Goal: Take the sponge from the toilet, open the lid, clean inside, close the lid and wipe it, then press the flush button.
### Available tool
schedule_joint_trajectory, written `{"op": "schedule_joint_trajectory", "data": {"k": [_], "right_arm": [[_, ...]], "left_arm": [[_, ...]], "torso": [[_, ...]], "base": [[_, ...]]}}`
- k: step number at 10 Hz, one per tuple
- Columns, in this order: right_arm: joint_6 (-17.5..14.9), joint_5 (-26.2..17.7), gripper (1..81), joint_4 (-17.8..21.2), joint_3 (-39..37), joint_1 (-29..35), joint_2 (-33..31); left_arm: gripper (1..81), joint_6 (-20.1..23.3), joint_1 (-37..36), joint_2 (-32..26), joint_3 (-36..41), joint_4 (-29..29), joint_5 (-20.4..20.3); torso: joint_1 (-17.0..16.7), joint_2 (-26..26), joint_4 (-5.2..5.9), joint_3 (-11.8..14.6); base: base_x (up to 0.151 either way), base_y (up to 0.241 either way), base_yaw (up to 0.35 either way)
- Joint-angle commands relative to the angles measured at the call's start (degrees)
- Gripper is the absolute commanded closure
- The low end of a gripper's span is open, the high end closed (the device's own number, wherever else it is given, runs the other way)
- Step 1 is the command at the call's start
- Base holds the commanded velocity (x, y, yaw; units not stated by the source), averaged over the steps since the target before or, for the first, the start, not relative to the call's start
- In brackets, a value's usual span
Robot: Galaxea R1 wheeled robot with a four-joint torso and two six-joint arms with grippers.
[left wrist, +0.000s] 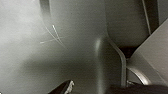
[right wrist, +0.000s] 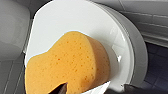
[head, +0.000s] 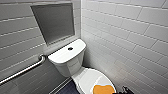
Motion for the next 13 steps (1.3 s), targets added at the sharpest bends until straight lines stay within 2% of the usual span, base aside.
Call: {"op": "schedule_joint_trajectory", "data": {"k": [1, 4, 8, 13], "right_arm": [[0.18, -1.87, 1.0, 0.68, 1.75, 7.41, -3.04], [1.67, -3.10, 1.0, 0.68, -2.99, 10.83, 0.56], [1.58, -8.11, 1.0, -0.10, -9.76, 12.42, 6.46], [0.88, -8.11, 1.0, -1.60, -12.49, 11.19, 10.05]], "left_arm": [[1.0, -0.11, 0.99, 0.39, 0.22, 0.29, 3.67], [1.0, -0.20, 1.07, 0.22, 0.14, -0.33, 3.67], [1.0, -0.20, 0.99, 0.13, 0.14, -0.33, 3.58], [1.0, -0.20, 0.90, 0.13, 0.14, -0.33, 3.67]], "torso": [[0.00, 0.00, 0.00, 0.00], [0.00, 0.00, 0.00, 0.00], [0.02, 0.00, 0.00, -0.02], [0.02, 0.00, 0.00, -0.05]], "base": [[0.000, 0.000, 0.000], [0.000, 0.000, 0.000], [0.000, 0.000, 0.000], [0.000, 0.000, 0.000]]}}
